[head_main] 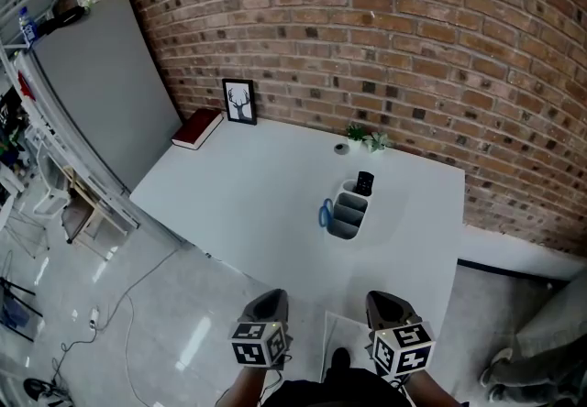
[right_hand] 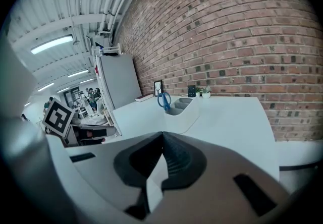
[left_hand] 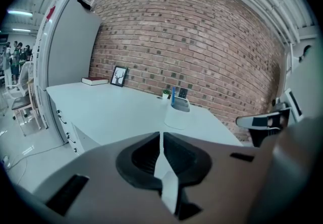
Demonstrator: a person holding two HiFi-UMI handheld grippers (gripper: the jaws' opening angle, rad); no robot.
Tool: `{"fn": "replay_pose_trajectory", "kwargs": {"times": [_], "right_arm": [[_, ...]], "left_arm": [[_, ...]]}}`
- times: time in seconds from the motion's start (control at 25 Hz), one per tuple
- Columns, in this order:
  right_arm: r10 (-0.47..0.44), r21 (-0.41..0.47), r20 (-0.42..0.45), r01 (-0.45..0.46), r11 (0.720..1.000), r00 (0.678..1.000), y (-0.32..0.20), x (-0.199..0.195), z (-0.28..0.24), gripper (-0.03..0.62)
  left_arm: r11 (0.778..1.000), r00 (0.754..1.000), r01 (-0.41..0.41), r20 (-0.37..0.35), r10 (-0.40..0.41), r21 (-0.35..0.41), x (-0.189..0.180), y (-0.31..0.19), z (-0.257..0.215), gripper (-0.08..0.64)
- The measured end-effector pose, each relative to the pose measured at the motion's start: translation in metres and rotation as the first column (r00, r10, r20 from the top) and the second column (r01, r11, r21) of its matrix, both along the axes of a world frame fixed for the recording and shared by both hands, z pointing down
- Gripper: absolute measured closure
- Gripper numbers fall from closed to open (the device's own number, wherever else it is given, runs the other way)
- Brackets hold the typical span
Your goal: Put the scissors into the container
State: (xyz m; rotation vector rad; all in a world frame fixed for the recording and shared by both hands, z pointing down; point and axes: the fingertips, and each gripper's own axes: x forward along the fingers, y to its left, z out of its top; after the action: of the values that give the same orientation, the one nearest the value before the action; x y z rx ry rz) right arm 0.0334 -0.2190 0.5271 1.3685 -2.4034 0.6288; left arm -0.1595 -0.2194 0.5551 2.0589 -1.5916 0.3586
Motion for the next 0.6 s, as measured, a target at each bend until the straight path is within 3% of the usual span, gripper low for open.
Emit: {"fn": "replay_pose_trajectory", "kwargs": {"times": [0.6], "right_arm": [[-0.016, 0.022, 0.007, 0.016, 1.000, 1.000, -0.003, -0.002, -0.004, 0.592]], "left_arm": [[0.999, 1.000, 0.020, -0.004, -0.020, 0.033, -0.001, 0.006, -0.015, 0.533]]}}
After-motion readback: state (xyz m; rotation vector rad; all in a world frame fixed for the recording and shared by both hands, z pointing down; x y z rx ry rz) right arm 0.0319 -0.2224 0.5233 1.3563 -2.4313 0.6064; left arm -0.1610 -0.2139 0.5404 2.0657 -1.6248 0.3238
